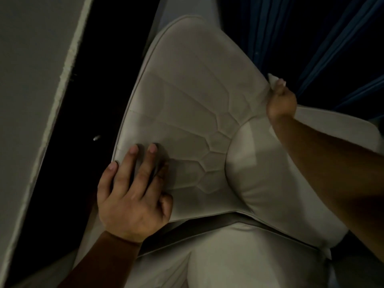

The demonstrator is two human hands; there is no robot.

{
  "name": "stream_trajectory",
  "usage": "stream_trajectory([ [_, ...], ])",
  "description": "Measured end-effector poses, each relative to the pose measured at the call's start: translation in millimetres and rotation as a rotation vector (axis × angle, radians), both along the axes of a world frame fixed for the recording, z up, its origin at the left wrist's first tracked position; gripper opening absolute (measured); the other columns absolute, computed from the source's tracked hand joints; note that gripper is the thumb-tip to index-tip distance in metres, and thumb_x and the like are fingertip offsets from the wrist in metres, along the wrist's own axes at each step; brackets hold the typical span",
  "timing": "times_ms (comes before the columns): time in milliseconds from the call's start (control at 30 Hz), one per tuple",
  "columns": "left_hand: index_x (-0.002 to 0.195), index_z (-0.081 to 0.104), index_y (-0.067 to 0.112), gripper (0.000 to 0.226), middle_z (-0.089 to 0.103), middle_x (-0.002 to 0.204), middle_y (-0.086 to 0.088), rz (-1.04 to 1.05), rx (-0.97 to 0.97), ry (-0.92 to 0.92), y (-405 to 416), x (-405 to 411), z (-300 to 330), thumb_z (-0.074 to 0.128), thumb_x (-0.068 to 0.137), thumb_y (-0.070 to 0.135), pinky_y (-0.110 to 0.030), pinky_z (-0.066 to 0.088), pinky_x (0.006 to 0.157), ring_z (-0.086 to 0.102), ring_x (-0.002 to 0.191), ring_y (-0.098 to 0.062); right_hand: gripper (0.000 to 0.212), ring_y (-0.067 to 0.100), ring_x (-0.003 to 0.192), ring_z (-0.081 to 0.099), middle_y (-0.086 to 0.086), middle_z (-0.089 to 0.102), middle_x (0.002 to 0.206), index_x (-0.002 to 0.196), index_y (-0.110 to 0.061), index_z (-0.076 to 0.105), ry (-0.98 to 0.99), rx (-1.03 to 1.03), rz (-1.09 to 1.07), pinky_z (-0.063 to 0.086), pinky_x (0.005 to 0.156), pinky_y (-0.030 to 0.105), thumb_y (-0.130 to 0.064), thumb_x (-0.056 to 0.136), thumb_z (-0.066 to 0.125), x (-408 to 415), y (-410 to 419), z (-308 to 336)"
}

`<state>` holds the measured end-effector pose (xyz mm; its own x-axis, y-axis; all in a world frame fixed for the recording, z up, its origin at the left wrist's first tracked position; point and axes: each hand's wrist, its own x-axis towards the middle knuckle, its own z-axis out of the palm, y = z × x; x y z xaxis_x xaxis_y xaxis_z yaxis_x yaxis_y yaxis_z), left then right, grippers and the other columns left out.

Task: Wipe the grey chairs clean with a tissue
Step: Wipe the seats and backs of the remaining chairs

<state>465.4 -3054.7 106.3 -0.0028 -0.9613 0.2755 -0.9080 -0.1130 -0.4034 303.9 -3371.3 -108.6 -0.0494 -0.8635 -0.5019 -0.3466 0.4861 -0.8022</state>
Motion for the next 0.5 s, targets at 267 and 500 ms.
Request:
stream_trajectory([
  [267,0.136,0.066,0.023,0.058,0.051,0.152,-0.003,0.006,-0.019,-0.02,-2.2,0.6,1.6,0.05,0.082,0.039,-0.043,0.027,0.116,0.042,0.144,-0.026,0.053,0.005,0.139,0.037,-0.002,0.044,0.15,0.146,-0.019,0.042,-0.296,-0.464,0.296,0.025,0.11,0.01,-0.048,0.102,0.031,63.4,151.3,83.7],
  [500,0.139,0.062,0.021,0.06,0.048,0.153,-0.008,0.009,-0.042,-0.016,-2.6,1.5,2.3,0.053,0.083,0.041,-0.043,0.028,0.115,0.04,0.145,-0.028,0.042,0.023,0.139,0.042,0.013,0.042,0.15,0.142,-0.009,0.043,-0.231,-0.429,0.436,0.035,0.114,0.03,-0.025,0.103,0.045,47.7,243.6,21.3],
])
